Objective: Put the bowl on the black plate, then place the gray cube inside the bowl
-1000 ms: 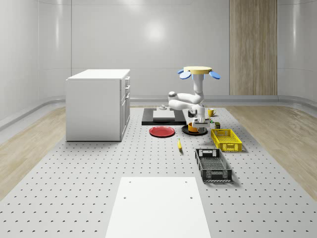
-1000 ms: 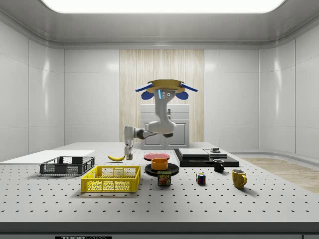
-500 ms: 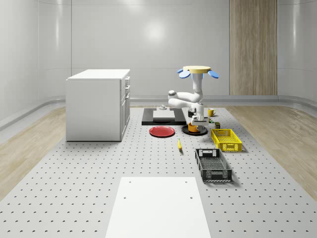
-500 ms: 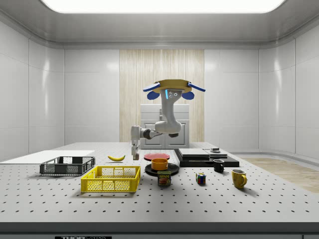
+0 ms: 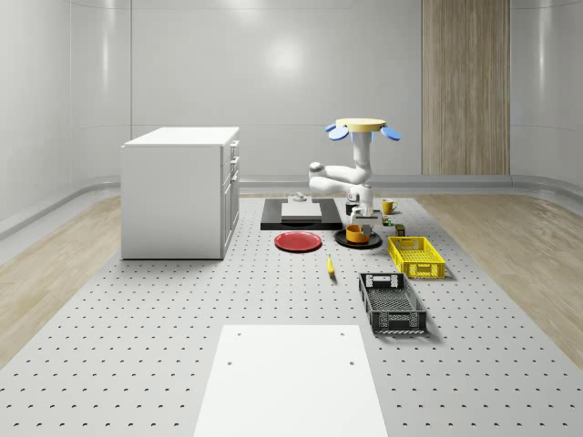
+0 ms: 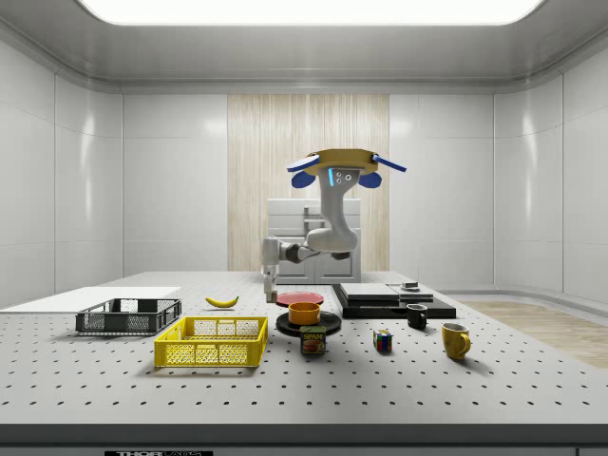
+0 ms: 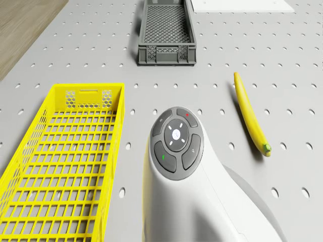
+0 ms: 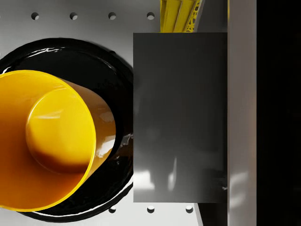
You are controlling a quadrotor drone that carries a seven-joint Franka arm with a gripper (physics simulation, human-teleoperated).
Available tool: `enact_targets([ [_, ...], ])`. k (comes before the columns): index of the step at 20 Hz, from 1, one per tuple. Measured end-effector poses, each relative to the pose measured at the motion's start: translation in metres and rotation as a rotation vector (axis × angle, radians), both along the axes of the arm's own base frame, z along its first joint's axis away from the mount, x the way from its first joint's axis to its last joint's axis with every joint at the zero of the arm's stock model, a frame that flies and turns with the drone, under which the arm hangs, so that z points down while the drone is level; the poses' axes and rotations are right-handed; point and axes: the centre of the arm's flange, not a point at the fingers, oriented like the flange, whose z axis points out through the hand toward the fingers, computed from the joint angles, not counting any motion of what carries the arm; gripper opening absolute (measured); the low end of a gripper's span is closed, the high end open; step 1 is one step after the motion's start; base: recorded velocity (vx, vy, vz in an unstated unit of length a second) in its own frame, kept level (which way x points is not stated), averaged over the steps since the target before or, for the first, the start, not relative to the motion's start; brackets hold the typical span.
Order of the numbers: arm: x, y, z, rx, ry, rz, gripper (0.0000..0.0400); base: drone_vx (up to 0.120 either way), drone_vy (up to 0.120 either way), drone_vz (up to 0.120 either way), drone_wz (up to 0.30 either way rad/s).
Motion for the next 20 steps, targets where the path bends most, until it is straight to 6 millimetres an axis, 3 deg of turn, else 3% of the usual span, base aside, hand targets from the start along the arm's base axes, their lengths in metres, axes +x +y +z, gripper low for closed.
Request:
enact_targets([
  [7,0.0000,0.0000,0.0000,0.000,0.000,0.000,0.0250,-0.120,0.000,0.000,0.000],
  [13,0.0000,0.0000,0.0000,0.000,0.000,0.000,0.0250,-0.120,-0.107,0.000,0.000],
  [20,0.0000,0.0000,0.0000,0.000,0.000,0.000,0.0250,-0.120,0.000,-0.006,0.000],
])
